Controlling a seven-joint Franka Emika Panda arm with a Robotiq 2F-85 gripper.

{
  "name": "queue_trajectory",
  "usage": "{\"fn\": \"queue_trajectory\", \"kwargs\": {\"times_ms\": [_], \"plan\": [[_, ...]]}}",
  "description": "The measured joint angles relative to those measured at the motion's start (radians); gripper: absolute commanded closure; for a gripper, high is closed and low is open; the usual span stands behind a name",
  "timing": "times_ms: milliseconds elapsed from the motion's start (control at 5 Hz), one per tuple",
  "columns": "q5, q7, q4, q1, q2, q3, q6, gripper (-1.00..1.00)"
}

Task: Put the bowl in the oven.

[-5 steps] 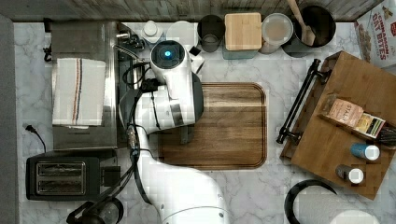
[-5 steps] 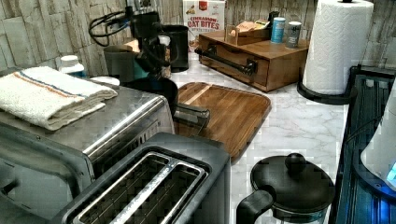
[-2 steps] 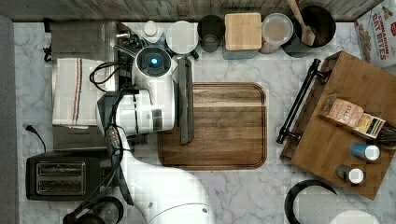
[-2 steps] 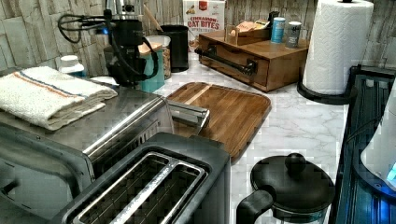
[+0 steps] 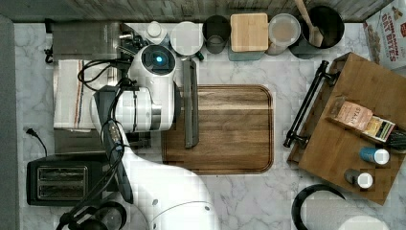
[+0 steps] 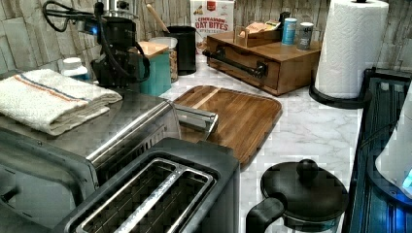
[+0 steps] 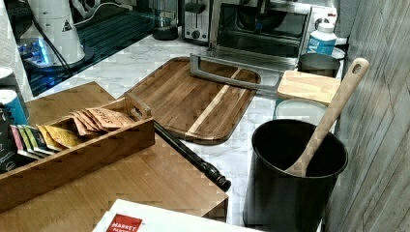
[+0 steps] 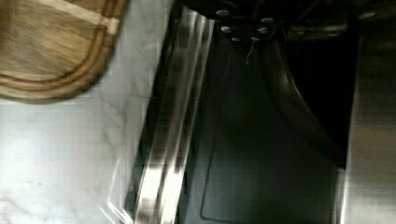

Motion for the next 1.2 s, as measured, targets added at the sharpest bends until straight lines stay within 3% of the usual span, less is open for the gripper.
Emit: {"fn": "queue_trajectory", "kwargs": {"times_ms": [400,600,1000,1200], "plan": [[0.082,0.0,0.059,-0.026,0.084,-0.001,-0.041,1.0],[0.197,0.0,0.096,-0.063,0.141,0.006,-0.13,-1.0],[0.223,0.0,0.073,-0.123,0.181,0.005,-0.081,-1.0],[0.249,0.0,0.005,-0.154,0.121,0.011,-0.04,-1.0]]}}
